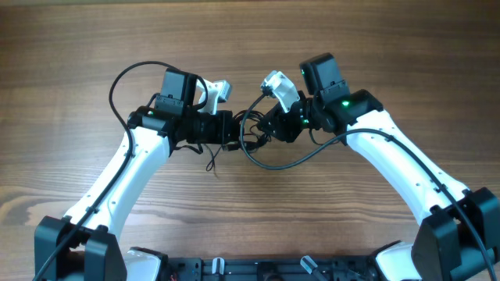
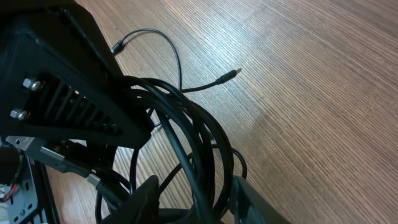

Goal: Untangle cables

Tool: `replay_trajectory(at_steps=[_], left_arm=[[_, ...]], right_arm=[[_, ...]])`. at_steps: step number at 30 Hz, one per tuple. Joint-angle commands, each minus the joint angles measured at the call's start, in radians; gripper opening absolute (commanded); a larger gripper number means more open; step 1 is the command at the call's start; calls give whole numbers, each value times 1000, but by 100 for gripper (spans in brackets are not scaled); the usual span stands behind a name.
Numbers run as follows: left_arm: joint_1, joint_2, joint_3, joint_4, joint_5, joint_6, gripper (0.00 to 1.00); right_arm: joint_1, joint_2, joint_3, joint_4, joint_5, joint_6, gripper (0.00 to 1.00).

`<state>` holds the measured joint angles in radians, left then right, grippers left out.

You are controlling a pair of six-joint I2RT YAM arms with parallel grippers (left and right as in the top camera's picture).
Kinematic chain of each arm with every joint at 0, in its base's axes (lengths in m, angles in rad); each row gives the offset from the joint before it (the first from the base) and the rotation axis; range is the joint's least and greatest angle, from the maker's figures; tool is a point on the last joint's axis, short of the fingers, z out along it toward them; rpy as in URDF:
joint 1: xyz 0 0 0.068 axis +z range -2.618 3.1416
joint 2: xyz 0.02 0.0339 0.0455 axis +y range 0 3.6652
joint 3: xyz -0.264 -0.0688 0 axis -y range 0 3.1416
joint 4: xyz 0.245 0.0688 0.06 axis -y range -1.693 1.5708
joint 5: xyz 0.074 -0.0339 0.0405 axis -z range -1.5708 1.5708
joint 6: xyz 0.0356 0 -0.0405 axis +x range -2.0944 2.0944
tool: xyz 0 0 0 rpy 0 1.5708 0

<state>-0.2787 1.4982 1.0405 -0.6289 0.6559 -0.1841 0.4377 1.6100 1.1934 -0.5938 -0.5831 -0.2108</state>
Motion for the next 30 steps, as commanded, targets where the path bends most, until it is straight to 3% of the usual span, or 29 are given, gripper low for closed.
replay_trajectory(at_steps=[1,4,9,17,20,22,24,25,27,30], left_arm=[[2,-26,7,20,19,20,4],[3,-26,7,22,-26,20,4],[42,-26,7,4,-25,20,4],[85,-27,7,-23,-25,21,4],[85,-27,7,-22,-25,20,4],[85,-27,7,-21,-24,20,4],[85,-27,7,-20,-2,21,4],[85,-27,7,-20,2,21,4],[85,-27,7,-23,2,24,4],[85,-27,7,-25,42,40,4]], right_arm=[[3,12,-9,-6,-2,19,19],[2,12,-9,-21,218,205,4],[-4,12,-9,-117,671,689,4],[-119,12,-9,-243,740,972,4],[-181,12,-9,-291,740,969,8],[-190,12,-9,-278,715,962,45],[-190,12,-9,-159,523,681,62],[-188,11,-9,-93,336,482,64],[-188,11,-9,-47,108,317,67],[-182,11,-9,-35,-60,178,71]])
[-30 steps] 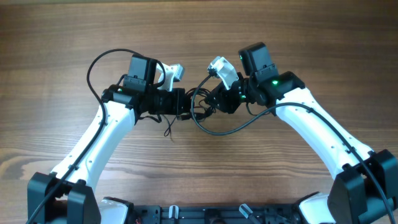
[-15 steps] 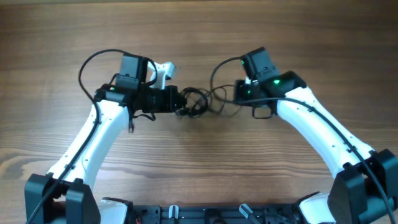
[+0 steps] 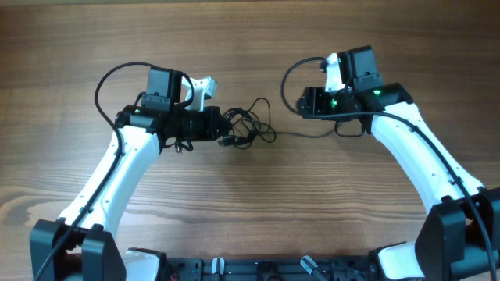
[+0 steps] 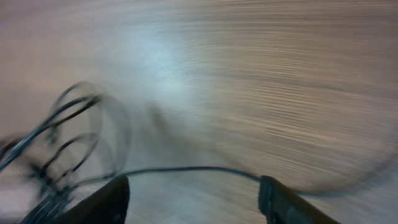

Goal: Untangle cables

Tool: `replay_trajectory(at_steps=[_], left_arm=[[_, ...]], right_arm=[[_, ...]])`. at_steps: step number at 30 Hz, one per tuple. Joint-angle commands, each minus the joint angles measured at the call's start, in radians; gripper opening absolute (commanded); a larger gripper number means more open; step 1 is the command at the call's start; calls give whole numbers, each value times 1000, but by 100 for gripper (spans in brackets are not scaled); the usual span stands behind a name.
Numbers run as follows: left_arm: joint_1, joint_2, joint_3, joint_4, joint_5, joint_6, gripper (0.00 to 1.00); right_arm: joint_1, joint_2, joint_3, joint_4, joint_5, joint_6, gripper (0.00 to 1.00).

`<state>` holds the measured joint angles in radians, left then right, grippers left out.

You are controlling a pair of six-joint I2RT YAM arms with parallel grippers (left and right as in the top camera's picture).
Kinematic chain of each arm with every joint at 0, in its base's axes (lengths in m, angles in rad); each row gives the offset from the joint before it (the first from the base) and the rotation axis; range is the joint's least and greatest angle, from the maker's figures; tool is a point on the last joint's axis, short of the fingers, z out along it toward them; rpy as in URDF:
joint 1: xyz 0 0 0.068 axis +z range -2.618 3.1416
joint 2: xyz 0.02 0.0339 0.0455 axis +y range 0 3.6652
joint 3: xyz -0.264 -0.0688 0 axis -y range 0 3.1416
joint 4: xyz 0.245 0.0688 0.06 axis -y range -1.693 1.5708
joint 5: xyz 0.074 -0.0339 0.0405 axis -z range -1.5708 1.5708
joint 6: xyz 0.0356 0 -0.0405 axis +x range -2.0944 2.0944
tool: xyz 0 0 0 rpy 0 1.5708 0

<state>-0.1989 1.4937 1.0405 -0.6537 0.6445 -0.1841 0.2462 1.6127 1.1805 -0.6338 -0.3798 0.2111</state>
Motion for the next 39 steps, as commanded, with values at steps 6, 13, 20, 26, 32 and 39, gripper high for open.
replay_trajectory(at_steps=[6,13,20,26,32,39], left_arm=[[5,-22,7,-44,305,247,4],[18,-22,7,-57,377,361,4],[60,-22,7,-32,440,393,4],[62,-22,7,-36,439,356,4],[165,-22,7,-53,391,330,4],[269,-22,7,-74,391,334,4]], right_arm=[[31,15,4,59,-281,-475,75],[31,18,4,82,-274,-474,75],[31,18,4,10,-491,-637,80],[31,18,4,29,-451,-657,4],[31,18,4,-89,545,209,5],[-53,18,-14,-209,683,424,20]])
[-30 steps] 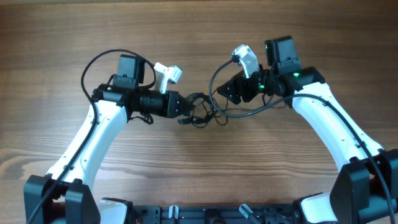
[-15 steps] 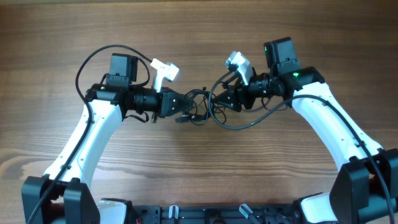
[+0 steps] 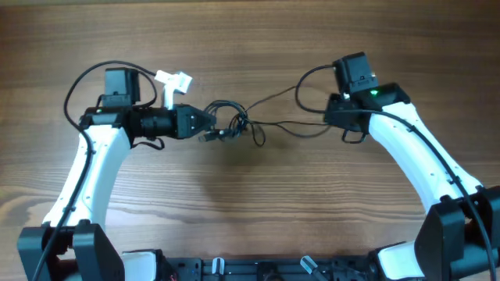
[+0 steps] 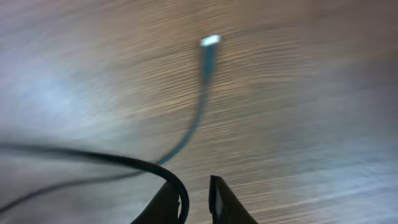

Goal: Untangle cables

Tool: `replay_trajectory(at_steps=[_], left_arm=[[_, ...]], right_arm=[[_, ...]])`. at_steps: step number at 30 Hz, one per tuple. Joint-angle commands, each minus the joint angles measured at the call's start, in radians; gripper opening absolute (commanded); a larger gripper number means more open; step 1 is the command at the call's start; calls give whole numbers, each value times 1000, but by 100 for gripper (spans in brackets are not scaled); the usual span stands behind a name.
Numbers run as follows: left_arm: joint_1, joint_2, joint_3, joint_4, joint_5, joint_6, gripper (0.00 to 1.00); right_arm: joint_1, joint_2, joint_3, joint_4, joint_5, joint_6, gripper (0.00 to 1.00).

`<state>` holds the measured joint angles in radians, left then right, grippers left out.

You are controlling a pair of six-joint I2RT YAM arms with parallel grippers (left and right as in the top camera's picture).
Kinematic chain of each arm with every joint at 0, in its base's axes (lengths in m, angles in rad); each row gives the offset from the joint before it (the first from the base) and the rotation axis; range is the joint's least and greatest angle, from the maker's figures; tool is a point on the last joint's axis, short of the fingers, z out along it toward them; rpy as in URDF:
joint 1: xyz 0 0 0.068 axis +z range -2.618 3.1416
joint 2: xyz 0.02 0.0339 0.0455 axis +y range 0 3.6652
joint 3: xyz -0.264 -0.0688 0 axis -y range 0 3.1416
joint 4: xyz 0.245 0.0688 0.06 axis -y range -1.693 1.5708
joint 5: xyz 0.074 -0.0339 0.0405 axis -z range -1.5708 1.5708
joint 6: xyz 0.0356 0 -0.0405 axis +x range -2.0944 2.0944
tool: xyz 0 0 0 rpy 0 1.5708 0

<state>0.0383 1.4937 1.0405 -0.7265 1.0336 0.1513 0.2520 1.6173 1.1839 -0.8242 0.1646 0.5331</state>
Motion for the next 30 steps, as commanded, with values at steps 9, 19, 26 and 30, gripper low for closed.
replay_trajectory(at_steps=[9,19,26,30], left_arm=[[37,-22,7,4,3,2,4],[-87,-22,7,63,32,27,4],[-89,-22,7,63,32,24,4],[-89,-22,7,63,32,24,4]], right_arm=[[-307,14,-18,-26,-26,23,29],[-49,14,-18,110,-1053,-825,67],[140,14,-18,164,-782,-810,82],[193,14,-18,216,-722,-744,54]])
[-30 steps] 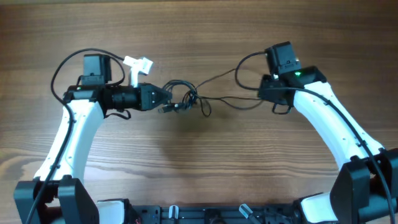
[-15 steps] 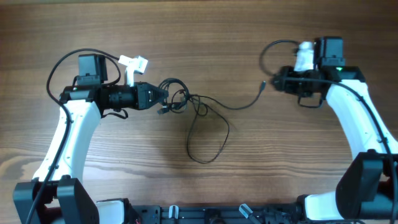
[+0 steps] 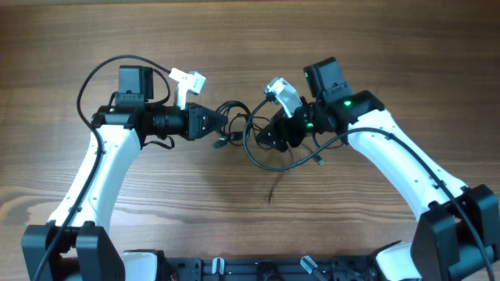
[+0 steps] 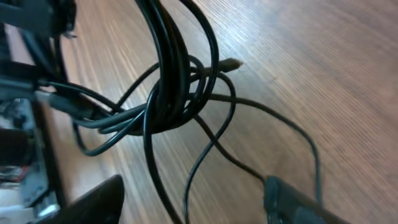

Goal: Untangle cables

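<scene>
A knot of black cables sits at the middle of the wooden table. My left gripper comes in from the left and is shut on the knot's left side. My right gripper is at its right side. In the right wrist view the gripper is wide open. The bundle hangs ahead of it and thin strands cross between its fingers. A metal plug tip pokes out of the bundle. A wide loop and a thin loose end trail toward the front.
The bare wooden table stretches on all sides. A small connector lies under my right forearm. The left arm's own cable arcs behind it. The robot base lines the front edge.
My right gripper was out to the right, nearly shut beside a strand. Now it is back at the knot and wide open. The drawn-out strands lie slack in front. My left gripper has shifted slightly right.
Both grippers first met at the knot in the middle. Then the right one was off to the right with a strand trailing from the knot while the left held the bundle. Later the arms were farther apart with strands stretched. Now both are at the knot again.
</scene>
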Tool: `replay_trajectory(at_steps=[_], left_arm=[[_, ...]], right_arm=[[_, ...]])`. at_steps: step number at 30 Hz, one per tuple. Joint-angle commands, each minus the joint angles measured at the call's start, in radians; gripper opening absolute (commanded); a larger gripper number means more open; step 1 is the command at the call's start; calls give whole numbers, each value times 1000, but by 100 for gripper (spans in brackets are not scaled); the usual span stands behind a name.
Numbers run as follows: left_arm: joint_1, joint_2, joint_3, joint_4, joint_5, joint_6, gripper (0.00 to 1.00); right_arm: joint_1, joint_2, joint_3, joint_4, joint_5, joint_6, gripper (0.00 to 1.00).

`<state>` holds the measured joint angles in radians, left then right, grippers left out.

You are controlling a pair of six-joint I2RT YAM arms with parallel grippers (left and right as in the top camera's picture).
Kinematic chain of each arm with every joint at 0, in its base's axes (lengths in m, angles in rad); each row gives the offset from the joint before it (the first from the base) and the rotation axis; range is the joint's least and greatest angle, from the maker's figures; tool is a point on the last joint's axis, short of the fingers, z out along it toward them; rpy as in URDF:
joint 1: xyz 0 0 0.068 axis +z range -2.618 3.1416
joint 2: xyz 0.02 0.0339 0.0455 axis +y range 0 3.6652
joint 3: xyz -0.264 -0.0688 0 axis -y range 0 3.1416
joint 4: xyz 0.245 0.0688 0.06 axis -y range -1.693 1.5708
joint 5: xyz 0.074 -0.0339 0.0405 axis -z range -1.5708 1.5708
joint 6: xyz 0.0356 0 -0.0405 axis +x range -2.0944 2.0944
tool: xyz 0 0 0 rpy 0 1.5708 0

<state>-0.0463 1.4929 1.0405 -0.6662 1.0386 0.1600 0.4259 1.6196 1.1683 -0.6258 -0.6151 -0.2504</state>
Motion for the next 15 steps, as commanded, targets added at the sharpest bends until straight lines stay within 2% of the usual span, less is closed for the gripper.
replay_trajectory(at_steps=[1,2,3,5,6,7,8,9,12,14,15], left_arm=[[-4,-21,7,3,27,16,4],[-4,-21,7,3,27,16,4],[-4,-21,7,3,27,16,4],[-4,-21,7,2,27,16,4],[-4,-21,7,0,26,16,4],[-4,-21,7,-1,23,16,4],[-4,-21,7,-1,18,16,4],[-4,-21,7,-4,18,16,4],[-4,-21,7,-11,18,16,4],[-4,-21,7,-11,19,16,4],[-4,-21,7,-11,19,16,4]], right_arm=[[23,11,-2,24,57,52,43],[23,11,-2,28,58,51,20],[23,11,-2,35,71,68,4],[23,11,-2,45,254,254,4],[23,11,-2,29,438,431,4],[22,11,-2,-18,614,623,7],[22,11,-2,-99,791,859,19],[21,11,-5,-156,882,1018,26],[1,11,-6,-195,914,1028,30],[-21,11,-6,-177,896,1024,46],[-24,11,-6,-133,842,942,53]])
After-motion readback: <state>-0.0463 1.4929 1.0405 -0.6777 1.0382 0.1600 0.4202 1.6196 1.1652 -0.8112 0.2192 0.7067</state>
